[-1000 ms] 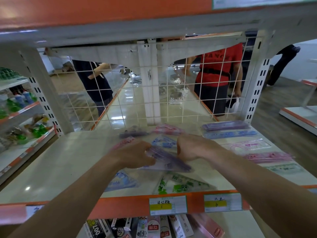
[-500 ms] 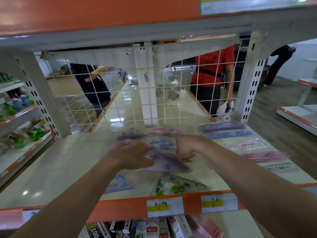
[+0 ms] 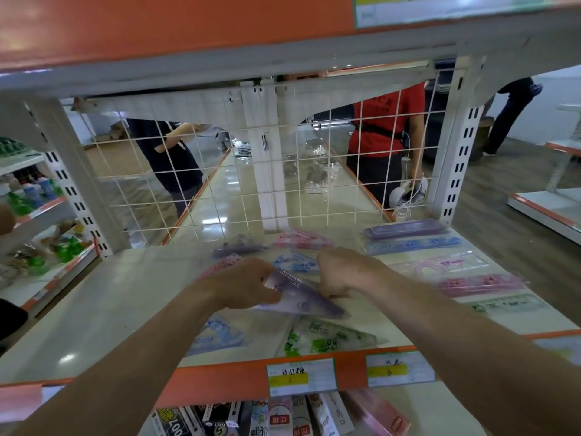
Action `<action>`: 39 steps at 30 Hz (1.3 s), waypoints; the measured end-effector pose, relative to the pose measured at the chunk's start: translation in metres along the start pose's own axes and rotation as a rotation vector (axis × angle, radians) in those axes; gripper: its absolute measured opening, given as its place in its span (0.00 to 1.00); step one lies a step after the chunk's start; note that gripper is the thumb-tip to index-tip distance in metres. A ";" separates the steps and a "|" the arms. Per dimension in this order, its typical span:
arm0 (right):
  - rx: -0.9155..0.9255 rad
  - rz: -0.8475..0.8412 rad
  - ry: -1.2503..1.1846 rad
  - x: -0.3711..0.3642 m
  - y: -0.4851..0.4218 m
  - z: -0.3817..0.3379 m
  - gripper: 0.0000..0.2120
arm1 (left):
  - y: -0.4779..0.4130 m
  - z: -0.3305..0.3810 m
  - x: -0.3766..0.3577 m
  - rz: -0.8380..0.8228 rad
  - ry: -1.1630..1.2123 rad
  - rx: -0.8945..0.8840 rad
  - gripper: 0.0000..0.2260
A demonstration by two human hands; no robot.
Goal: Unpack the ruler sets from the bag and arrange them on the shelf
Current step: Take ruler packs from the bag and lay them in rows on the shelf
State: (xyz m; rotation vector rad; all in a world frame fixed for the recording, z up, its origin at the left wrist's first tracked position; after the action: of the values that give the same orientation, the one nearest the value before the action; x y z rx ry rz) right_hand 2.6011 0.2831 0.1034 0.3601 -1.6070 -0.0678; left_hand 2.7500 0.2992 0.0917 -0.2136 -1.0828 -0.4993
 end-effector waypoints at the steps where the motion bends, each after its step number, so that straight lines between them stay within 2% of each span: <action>1: 0.007 0.040 0.017 0.002 0.004 0.001 0.05 | 0.000 0.000 0.000 -0.009 -0.011 -0.003 0.06; 5: -0.039 0.109 0.086 0.003 0.007 0.016 0.14 | -0.004 -0.002 0.002 0.012 -0.048 -0.009 0.08; 9: -0.037 0.104 0.095 -0.001 0.002 0.017 0.13 | -0.008 -0.008 0.000 0.041 -0.076 0.019 0.10; 11: -0.024 0.051 0.099 -0.001 0.002 0.016 0.11 | -0.009 -0.008 0.000 0.043 -0.083 0.012 0.10; 13: -0.029 -0.019 0.081 -0.001 0.001 0.020 0.04 | -0.009 -0.007 0.000 0.043 -0.088 0.002 0.10; 16: -0.049 -0.068 0.014 -0.005 -0.001 0.024 0.14 | -0.009 -0.004 0.002 0.052 -0.094 -0.017 0.09; 19: -0.059 -0.071 -0.006 -0.008 -0.002 0.025 0.15 | -0.010 -0.004 0.000 0.054 -0.079 -0.009 0.10; 22: 0.022 -0.158 -0.205 -0.002 0.002 0.025 0.12 | -0.008 -0.004 0.001 0.046 -0.071 0.005 0.09; 23: 0.064 -0.195 -0.252 0.001 0.004 0.022 0.13 | -0.008 -0.005 0.001 0.046 -0.061 0.010 0.09; 25: 0.103 -0.200 -0.205 -0.001 0.007 0.014 0.19 | -0.011 -0.006 0.001 0.032 -0.024 0.020 0.10; 26: 0.110 -0.161 -0.146 -0.005 0.005 0.010 0.19 | -0.014 -0.006 0.001 0.028 -0.019 0.032 0.11; 28: 0.130 -0.053 -0.092 -0.013 0.000 0.006 0.11 | -0.019 -0.008 0.004 0.017 0.015 0.089 0.14; 30: 0.123 -0.013 -0.102 -0.016 -0.004 0.006 0.10 | -0.021 -0.011 0.010 -0.020 0.186 0.172 0.18; 32: 0.105 -0.027 -0.145 -0.015 -0.005 0.009 0.10 | -0.022 -0.011 0.012 -0.061 0.278 0.237 0.18; 35: 0.080 -0.051 -0.135 -0.013 -0.008 0.007 0.10 | -0.026 -0.006 0.010 -0.106 0.103 0.260 0.18; 39: 0.094 -0.047 -0.107 -0.010 -0.009 0.005 0.17 | -0.028 -0.005 -0.002 -0.178 0.069 0.274 0.32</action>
State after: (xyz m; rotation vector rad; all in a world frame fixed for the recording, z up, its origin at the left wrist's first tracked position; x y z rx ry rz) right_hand 2.5987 0.2761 0.0908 0.4742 -1.7111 -0.0479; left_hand 2.7392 0.2735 0.0857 0.1403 -1.0951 -0.5070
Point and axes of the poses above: each hand's wrist, its own y-axis away from the middle knuckle, its own x-axis out of the back of the hand, z = x × y, the point moved 4 cm from there along -y, towards the middle knuckle, and after that the axes turned 10 degrees about -x, right-handed, at the moved point
